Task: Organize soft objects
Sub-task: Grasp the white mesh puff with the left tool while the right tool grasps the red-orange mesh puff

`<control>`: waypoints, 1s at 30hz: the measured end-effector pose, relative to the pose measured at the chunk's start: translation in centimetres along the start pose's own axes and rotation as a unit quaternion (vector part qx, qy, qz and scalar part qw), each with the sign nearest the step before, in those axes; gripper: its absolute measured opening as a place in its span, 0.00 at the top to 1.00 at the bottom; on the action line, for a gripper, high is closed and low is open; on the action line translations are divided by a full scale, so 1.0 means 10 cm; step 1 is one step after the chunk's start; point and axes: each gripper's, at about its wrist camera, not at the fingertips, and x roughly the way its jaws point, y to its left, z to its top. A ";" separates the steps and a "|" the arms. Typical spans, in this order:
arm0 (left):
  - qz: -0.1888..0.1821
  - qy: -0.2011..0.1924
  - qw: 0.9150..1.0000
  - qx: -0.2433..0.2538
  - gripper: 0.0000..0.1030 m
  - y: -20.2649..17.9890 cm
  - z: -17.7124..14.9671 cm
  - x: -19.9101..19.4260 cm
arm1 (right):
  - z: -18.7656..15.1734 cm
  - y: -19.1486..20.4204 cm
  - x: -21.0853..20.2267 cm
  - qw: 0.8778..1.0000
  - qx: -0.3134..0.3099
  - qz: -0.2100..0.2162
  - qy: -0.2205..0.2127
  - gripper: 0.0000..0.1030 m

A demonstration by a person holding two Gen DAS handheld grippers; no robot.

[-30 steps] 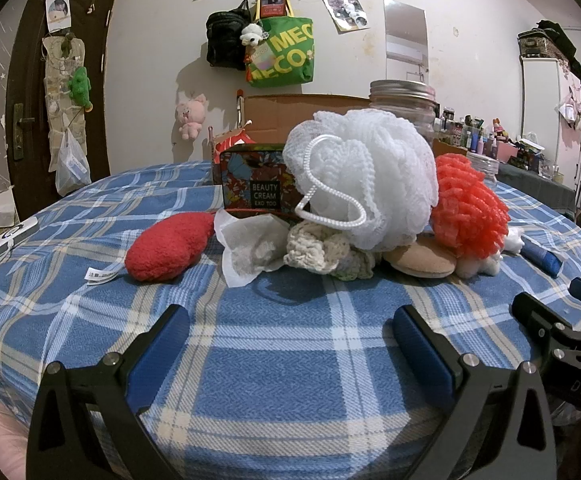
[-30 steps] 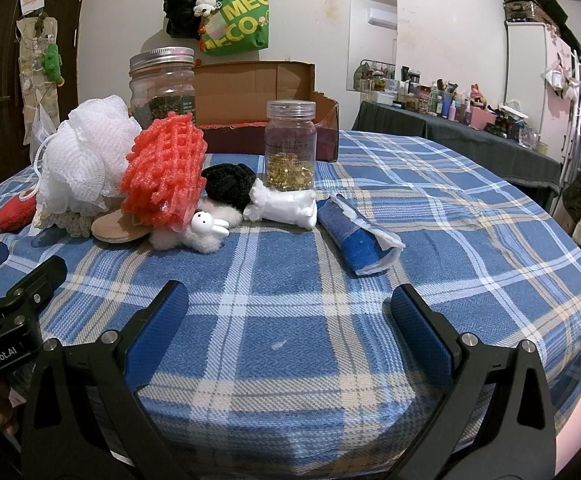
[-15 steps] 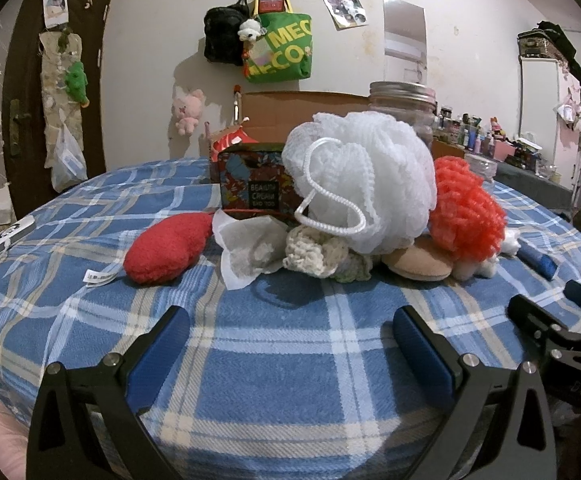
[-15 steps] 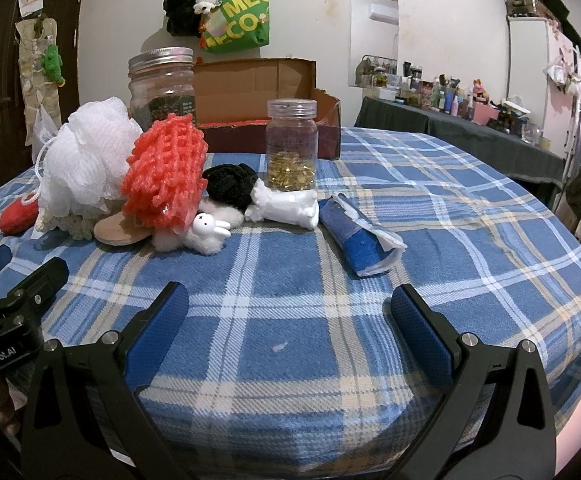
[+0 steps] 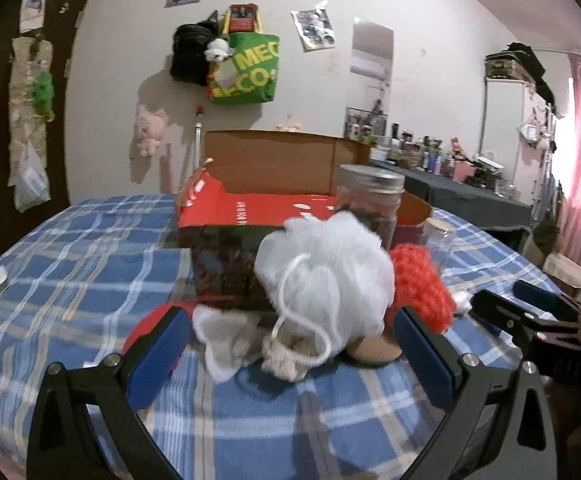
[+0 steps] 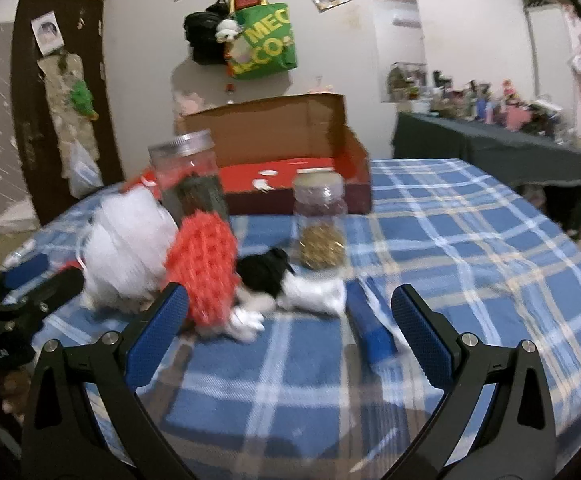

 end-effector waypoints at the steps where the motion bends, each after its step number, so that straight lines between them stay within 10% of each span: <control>1: -0.005 0.003 1.000 0.001 0.00 0.01 0.04 0.02 | 0.06 -0.03 0.03 1.000 0.005 0.016 0.003 0.00; 12: -0.037 0.040 0.998 0.015 0.00 0.00 0.28 0.29 | 0.37 -0.01 0.36 0.992 -0.027 0.112 0.046 0.01; 16: -0.047 0.049 0.997 0.023 0.08 -0.03 0.30 0.36 | 0.41 0.03 0.47 0.988 -0.035 0.140 0.061 0.17; 25: -0.098 0.071 0.992 0.030 0.43 -0.09 0.30 0.47 | 0.41 0.09 0.74 0.967 -0.026 0.222 0.121 0.60; 30: -0.110 0.068 0.991 0.027 0.69 -0.07 0.33 0.40 | 0.39 0.11 0.73 0.961 -0.019 0.247 0.126 0.68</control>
